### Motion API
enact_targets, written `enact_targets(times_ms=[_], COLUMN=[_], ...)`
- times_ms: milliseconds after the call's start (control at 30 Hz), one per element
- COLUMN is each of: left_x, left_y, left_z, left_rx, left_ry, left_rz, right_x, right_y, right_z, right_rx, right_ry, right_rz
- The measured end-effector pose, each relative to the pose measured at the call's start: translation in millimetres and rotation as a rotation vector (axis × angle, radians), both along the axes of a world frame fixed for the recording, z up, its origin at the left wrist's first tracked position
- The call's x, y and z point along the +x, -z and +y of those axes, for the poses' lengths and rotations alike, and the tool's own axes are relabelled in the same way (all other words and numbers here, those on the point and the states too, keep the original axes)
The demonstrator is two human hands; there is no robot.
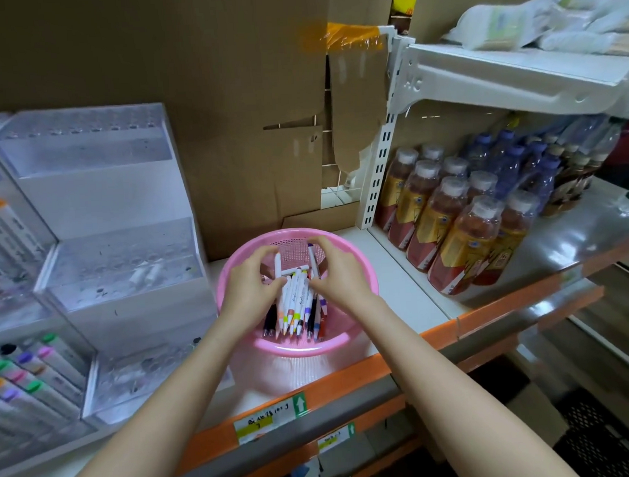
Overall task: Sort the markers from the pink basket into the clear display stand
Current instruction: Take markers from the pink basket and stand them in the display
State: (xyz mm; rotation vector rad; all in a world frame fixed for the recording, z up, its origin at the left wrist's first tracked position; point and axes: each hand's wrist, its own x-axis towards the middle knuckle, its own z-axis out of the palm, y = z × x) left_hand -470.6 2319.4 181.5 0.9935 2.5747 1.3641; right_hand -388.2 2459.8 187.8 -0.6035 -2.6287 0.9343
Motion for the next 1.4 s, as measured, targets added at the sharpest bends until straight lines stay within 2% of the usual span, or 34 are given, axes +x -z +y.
enact_targets(times_ms=[400,667,967,1167,1400], left_x=[17.5,15.8,-21.8,-49.6,-79.1], left_y=[-34.6,-83.6,-132.6,-143.9,-150.7], left_z=[-29.6,-84.8,-178.7,-228.0,-259.4], left_rx=[0.198,0.282,0.336,0.346,0.391], left_ry=[0.032,-0.053,-0.206,-0.257,-0.245], left_rz=[0.157,0.253,0.367,0.393,0.387], right_x=[10.2,-11.3,-58.6,-93.9,-128.7], right_y=[-35.6,-77.9,-115.6,-127.2,-128.1], right_z=[-38.7,-86.7,-159.6,-209.9,-250.9], right_rx=[0.027,0.028,0.053,0.076,0.043], right_ry=[-0.090,-0.210,-0.331,-0.403,-0.381], right_rz=[0.244,0.400,0.571,0.593,0.610])
